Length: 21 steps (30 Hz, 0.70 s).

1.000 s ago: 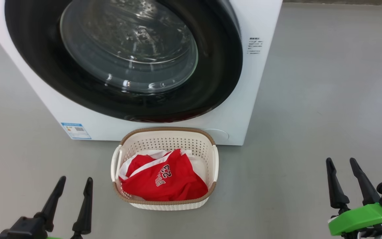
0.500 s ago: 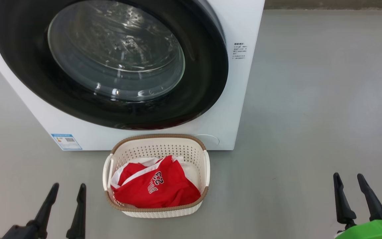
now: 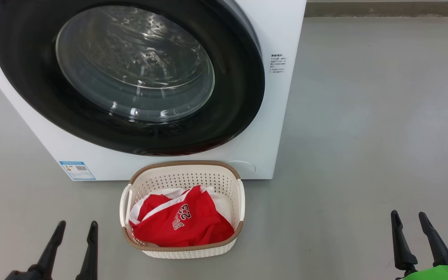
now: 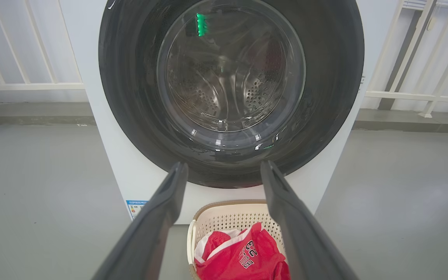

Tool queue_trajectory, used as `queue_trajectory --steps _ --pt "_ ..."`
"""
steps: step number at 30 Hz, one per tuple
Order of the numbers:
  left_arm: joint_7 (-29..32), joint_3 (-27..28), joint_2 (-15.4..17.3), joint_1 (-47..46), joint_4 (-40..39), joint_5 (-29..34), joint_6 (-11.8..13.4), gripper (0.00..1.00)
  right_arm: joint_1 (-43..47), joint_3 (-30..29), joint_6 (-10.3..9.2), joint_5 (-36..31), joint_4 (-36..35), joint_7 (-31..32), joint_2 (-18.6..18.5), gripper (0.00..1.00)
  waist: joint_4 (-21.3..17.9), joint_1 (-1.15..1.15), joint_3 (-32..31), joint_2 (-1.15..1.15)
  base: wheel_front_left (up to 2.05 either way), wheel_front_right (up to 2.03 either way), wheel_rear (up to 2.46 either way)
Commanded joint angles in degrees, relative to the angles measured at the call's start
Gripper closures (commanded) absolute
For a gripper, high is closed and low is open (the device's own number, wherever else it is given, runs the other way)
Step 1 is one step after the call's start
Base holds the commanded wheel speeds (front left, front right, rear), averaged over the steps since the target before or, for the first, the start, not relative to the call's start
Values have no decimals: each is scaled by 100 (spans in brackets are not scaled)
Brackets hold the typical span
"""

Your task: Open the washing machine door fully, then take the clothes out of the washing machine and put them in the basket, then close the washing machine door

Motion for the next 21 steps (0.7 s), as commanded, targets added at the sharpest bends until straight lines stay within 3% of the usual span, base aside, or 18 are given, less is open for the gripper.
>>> queue_trajectory --steps 1,11,12,21 --pt "-29 222 74 -52 -159 20 -32 0 -77 88 -6 1 -158 -37 -86 0 4 0 -2 0 0 0 0" --pt "-29 212 62 -24 -171 10 -32 0 -65 108 -6 -6 -157 -37 -84 0 33 0 -46 0 0 0 0" --pt "0 -6 -22 88 9 -3 2 100 -1 3 0 2 14 2 10 100 32 0 -46 0 0 0 0" --pt "98 -81 -251 87 381 -199 7 100 49 38 0 179 359 67 166 100 28 2 -53 0 0 0 0"
